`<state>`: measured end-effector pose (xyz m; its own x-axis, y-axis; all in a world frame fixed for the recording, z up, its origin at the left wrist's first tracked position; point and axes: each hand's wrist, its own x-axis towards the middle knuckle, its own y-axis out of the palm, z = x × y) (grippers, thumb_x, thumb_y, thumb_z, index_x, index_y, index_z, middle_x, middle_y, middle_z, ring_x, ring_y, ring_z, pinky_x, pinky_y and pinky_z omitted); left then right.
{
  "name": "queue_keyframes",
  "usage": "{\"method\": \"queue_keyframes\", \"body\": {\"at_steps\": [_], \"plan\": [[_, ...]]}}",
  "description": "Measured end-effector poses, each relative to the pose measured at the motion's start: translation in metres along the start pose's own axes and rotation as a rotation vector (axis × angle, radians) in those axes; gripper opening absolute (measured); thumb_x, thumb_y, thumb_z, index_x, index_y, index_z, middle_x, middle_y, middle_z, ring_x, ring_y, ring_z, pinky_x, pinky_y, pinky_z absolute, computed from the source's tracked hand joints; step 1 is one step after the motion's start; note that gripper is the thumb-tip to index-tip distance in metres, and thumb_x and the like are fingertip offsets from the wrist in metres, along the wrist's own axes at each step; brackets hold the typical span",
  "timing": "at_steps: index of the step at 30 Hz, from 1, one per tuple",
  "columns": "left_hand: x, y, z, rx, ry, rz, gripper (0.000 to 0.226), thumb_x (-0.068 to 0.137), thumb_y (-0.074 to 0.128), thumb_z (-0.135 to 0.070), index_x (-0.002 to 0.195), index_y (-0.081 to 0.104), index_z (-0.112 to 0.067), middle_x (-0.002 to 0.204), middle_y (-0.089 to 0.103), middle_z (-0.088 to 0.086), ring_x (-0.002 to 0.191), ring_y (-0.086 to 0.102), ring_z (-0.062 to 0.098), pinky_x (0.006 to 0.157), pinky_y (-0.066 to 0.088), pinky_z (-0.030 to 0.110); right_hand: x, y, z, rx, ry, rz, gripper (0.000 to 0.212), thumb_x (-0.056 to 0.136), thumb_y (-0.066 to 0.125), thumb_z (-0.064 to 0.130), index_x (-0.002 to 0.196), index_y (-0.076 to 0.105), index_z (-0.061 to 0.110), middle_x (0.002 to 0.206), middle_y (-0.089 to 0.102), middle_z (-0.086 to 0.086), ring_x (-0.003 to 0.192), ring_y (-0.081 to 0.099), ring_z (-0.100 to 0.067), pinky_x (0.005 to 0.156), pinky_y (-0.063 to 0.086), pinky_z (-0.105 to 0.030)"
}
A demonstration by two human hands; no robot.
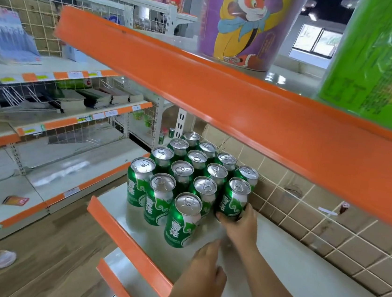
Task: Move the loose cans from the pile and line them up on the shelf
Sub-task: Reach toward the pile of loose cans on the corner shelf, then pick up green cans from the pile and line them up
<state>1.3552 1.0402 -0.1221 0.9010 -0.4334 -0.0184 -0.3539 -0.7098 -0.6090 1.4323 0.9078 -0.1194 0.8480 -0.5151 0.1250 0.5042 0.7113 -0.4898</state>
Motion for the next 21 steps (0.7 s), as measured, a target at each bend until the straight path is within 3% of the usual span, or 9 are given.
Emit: {"method": "queue_keyframes", "body": {"at_steps": [4,7,10,13,15,18,21], "plan": [[0.001,-0.005,0.000,-0.073,0.001,0.012,0.061,0.090,0.048,-0.016,0.146,0.024,-0.020,0.145,0.037,-0.003,0.134,0.033,0.009,0.102,0.022,0.008,0.000,-0.004,0.002,-0.045,0.003,0.075,0.062,0.064,0.085,0.018,0.118,0.055,0.017,0.114,0.059,-0.007,0.108,0.057,-0.024,0.090,0.049,-0.037],[0.004,-0.007,-0.005,-0.125,-0.007,-0.007,0.057,0.090,0.051,-0.019,0.143,0.030,-0.023,0.130,0.042,-0.016,0.122,0.040,0.002,0.083,0.023,-0.008,-0.005,-0.016,0.000,-0.087,-0.034,0.113,0.050,0.069,0.077,0.015,0.113,0.056,0.020,0.110,0.057,-0.002,0.102,0.056,-0.020,0.077,0.047,-0.027],[0.018,-0.006,-0.014,-0.131,0.003,-0.001,0.053,0.091,0.053,-0.023,0.141,0.036,-0.018,0.136,0.049,-0.006,0.123,0.046,0.007,0.088,0.028,0.001,-0.016,-0.038,-0.005,-0.078,0.029,0.108,0.055,0.078,0.070,0.010,0.130,0.051,0.016,0.122,0.049,-0.001,0.105,0.052,-0.014,0.084,0.045,-0.024],[0.032,0.008,-0.028,-0.116,0.008,0.066,0.060,0.091,0.056,-0.028,0.144,0.033,-0.012,0.145,0.043,0.004,0.133,0.041,0.016,0.106,0.028,0.019,-0.036,-0.069,-0.016,-0.039,0.079,0.071,0.042,0.082,0.067,0.007,0.123,0.058,0.010,0.118,0.058,-0.002,0.101,0.059,-0.014,0.086,0.046,-0.022],[0.034,0.022,-0.041,-0.125,0.021,0.096,0.062,0.090,0.058,-0.031,0.144,0.033,-0.014,0.146,0.042,0.005,0.132,0.041,0.017,0.108,0.032,0.026,-0.053,-0.095,-0.022,-0.007,0.118,0.091,0.031,0.085,0.065,0.005,0.115,0.063,0.008,0.110,0.066,-0.005,0.101,0.063,-0.017,0.089,0.048,-0.023],[0.027,0.051,-0.073,-0.128,0.083,0.205,0.065,0.088,0.061,-0.038,0.144,0.034,-0.019,0.144,0.045,0.003,0.129,0.045,0.017,0.106,0.037,0.028,-0.080,-0.148,-0.036,0.017,0.158,0.035,0.026,0.087,0.061,0.004,0.112,0.067,0.009,0.108,0.069,-0.005,0.101,0.064,-0.015,0.092,0.049,-0.023],[0.014,0.086,-0.109,-0.158,0.144,0.334,0.072,0.082,0.066,-0.044,0.143,0.036,-0.021,0.141,0.048,0.001,0.123,0.050,0.013,0.092,0.040,0.017,-0.114,-0.208,-0.047,0.110,0.245,-0.078,0.028,0.085,0.067,0.009,0.113,0.067,0.013,0.109,0.070,-0.003,0.102,0.065,-0.015,0.086,0.049,-0.018]]}}
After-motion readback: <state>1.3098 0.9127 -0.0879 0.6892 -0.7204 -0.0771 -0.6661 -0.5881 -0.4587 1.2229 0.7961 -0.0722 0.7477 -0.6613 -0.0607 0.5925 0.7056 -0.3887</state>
